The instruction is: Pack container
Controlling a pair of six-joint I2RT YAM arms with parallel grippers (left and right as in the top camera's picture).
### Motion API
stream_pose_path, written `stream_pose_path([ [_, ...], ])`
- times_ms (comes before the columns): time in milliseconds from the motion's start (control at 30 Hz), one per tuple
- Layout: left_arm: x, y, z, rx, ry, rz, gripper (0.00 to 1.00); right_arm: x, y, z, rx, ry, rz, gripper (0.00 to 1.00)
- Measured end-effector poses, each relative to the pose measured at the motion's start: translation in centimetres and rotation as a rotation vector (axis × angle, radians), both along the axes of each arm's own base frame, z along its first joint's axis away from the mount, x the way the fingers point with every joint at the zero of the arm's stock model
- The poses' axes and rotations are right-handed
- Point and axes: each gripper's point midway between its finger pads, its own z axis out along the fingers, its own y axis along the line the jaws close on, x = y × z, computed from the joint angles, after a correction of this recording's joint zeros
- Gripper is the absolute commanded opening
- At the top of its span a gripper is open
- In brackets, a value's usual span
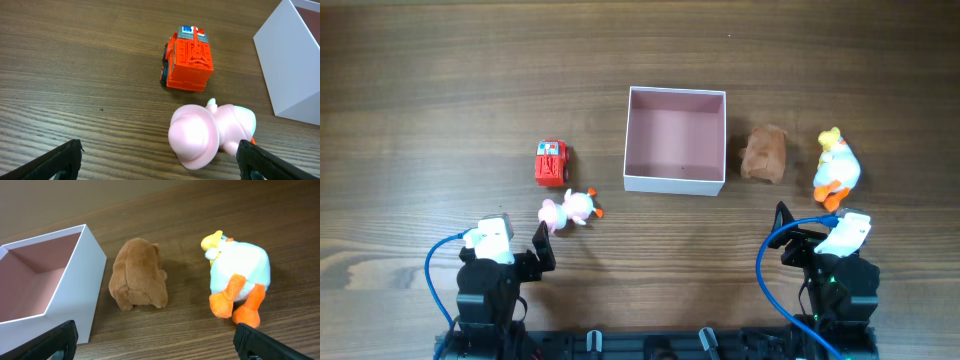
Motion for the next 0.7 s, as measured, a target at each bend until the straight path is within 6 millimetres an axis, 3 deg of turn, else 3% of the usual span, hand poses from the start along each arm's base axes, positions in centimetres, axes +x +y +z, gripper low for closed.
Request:
stream_pose_path([
  [700,0.0,0.16,0.0,0.062,-0.001,-0.026,1.0,0.0,0.0,0.0,0.0,0.0,0.0,1.0],
])
